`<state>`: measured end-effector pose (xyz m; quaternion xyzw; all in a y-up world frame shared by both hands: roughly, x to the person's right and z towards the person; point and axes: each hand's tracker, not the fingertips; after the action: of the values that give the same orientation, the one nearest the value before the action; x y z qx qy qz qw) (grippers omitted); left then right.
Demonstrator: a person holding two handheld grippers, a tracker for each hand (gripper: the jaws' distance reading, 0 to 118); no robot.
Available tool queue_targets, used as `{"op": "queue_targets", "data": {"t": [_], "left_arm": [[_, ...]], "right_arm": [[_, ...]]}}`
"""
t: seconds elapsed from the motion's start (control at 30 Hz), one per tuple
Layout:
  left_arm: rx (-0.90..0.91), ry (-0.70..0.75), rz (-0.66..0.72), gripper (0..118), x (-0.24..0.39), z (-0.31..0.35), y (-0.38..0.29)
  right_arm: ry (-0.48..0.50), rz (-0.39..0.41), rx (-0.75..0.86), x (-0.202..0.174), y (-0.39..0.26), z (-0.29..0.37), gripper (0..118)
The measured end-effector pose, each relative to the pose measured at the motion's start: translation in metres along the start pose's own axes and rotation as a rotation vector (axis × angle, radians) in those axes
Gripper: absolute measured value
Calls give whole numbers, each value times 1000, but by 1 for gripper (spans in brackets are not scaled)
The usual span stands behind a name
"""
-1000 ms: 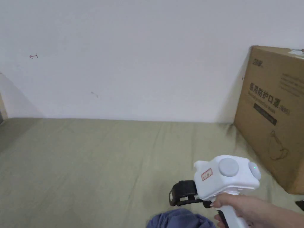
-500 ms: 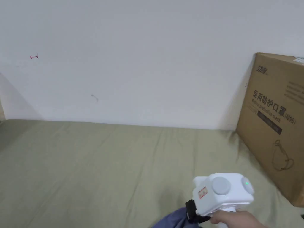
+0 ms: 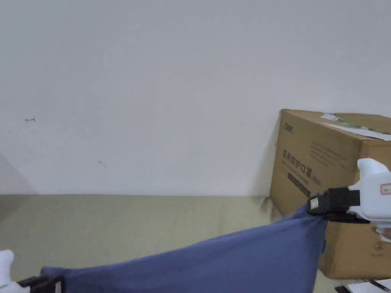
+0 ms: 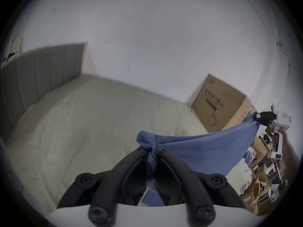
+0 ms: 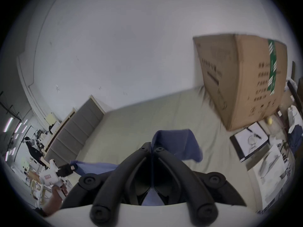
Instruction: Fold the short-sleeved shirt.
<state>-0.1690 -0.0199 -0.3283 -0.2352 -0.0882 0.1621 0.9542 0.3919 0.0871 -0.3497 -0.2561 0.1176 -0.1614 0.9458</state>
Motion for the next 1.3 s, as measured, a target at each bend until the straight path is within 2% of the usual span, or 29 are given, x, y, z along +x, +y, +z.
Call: {"op": "queue_targets", "data": {"t": [0.17, 0.37, 0.5, 0.7, 0.87, 0.93, 1.03, 1.13, 1.23, 1.3], "left_arm": [[116, -17, -128, 6, 52, 3, 93], [188, 16, -149, 6, 91, -24, 185], [233, 55, -179, 6, 105, -50, 229], [265, 81, -131, 6, 114, -102, 271], [275, 108, -161, 6, 117, -145, 274], [270, 108, -171, 6, 116, -163, 265], [209, 115, -171, 6, 111, -193, 229], [74, 100, -134, 6, 94, -224, 166], [-92, 80, -88, 6, 70, -247, 74], [-227, 78, -47, 6, 54, -256, 8]], "right_arm": [[-40, 85, 90, -23, 55, 21, 2], [-121, 58, 189, -32, 131, -3, 2], [-134, 28, 274, -40, 174, -21, 2], [-206, 122, 379, -66, 233, -48, 2], [-273, 212, 441, -74, 251, -70, 2], [-315, 246, 459, -70, 243, -82, 2], [-339, 253, 451, -52, 205, -112, 2], [-353, 249, 342, -18, 132, -147, 2], [-339, 169, 179, 25, 22, -176, 2], [-332, 84, 58, 58, -59, -190, 2]]}}
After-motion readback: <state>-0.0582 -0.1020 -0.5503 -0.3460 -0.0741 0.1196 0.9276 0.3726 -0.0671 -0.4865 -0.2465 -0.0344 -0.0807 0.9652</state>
